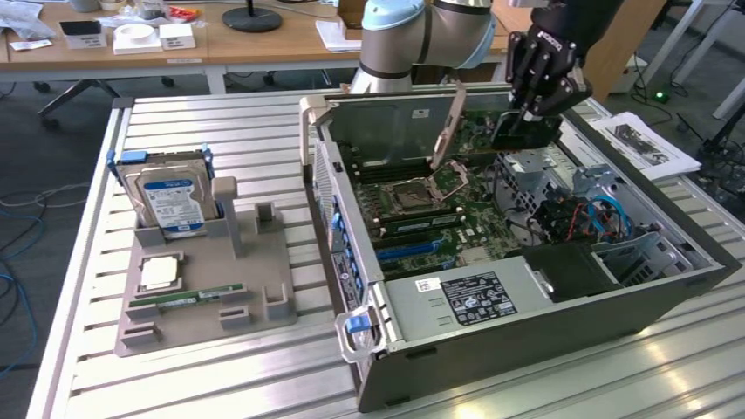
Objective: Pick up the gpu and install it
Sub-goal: 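Insert the gpu into the slot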
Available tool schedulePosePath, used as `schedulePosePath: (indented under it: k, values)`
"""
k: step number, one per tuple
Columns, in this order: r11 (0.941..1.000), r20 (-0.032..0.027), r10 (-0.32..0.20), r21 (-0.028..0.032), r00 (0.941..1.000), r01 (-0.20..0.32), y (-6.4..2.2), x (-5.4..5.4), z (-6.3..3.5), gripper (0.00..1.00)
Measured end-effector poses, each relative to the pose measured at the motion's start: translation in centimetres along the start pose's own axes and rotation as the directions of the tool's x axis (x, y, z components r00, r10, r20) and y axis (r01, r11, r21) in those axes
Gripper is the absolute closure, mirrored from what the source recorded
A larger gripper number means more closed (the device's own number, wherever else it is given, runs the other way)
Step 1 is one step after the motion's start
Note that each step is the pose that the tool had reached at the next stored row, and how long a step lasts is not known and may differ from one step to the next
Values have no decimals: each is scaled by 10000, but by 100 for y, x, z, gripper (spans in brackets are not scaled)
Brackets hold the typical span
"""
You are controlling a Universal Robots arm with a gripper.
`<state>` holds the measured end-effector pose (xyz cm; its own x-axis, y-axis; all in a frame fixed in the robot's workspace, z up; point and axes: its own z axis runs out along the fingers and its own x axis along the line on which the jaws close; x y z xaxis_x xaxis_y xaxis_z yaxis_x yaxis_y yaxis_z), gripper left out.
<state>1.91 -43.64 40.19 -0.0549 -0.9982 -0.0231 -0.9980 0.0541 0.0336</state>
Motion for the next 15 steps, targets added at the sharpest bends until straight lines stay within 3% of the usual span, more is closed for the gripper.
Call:
schedulePosePath:
  k: [3,5,15]
  values:
    - [9999,4,-57,144,10000,57,20,2,19,73]
    - [9998,7,-89,192,10000,89,39,3,32,73]
    - [9997,4,-118,203,9999,118,104,8,69,73]
